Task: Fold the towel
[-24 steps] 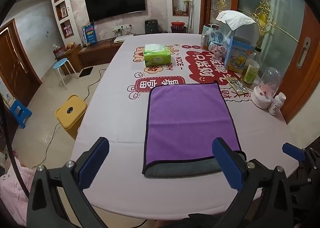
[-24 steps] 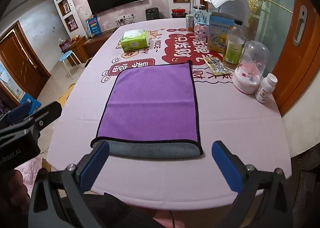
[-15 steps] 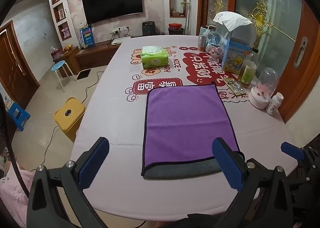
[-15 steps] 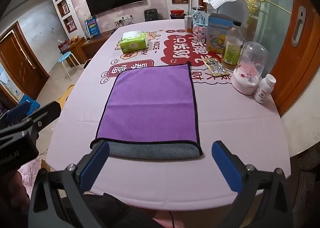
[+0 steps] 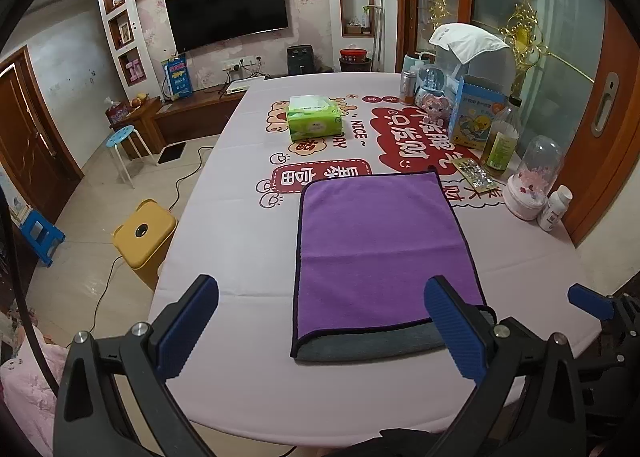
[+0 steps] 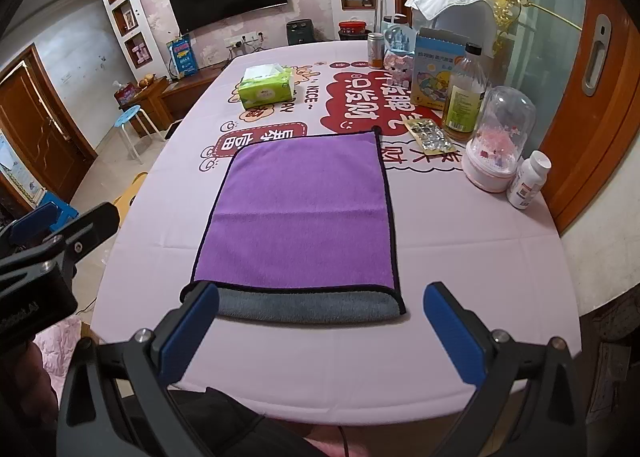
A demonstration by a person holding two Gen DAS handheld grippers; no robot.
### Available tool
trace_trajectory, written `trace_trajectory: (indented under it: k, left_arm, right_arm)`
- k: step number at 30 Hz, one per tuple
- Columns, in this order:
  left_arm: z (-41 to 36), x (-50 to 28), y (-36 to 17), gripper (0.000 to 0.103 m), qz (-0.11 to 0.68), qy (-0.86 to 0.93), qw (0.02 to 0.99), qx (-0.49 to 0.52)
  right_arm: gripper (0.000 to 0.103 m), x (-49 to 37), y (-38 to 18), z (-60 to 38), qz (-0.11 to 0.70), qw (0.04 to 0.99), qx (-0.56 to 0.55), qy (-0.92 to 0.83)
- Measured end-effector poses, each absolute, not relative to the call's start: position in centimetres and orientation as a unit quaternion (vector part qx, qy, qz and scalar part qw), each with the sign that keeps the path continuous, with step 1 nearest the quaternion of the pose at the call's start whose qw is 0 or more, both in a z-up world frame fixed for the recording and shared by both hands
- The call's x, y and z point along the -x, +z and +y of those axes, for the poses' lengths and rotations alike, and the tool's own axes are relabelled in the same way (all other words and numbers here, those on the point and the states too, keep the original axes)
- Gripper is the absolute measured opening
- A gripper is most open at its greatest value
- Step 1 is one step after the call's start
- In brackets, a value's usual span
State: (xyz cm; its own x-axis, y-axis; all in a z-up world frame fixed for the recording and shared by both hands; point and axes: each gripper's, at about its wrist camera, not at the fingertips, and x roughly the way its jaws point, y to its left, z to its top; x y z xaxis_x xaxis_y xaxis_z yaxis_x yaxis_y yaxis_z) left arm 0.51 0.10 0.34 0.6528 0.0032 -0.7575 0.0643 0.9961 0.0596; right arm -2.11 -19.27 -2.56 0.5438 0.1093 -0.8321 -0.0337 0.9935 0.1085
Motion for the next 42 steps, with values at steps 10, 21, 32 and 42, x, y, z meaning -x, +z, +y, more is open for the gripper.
trace_trajectory:
  k: [10,21,32,42]
  left_arm:
    - [-0.2,-1.0,0.0,0.102,0.418,-0.024,0.906,-0.057]
    - [0.6,-2.7,-1.1,0.102,0.438,-0.043,0.897,-0.039]
    - [1.4,-4.7,-3.9,0.102,0.480,-0.070,0.874,-0.041]
    - [2.1,-5.6,-6.7,0.102,0.502,-0.106,0.856,-0.064]
  right_arm:
    - [0.102,1.4,-2.5,-18.8,0.476,0.878,-0.032,0.034]
    - [0.102,0.5,-3.4,-19.0,0.485,0.873,-0.045,0.036]
    - [0.102,-0.5,-4.6,-20.1,0.471,0.880,-0.018,0.054]
    - [0.102,-0.8,-6.3,-22.1,0.450,0.889,-0.003,0.087]
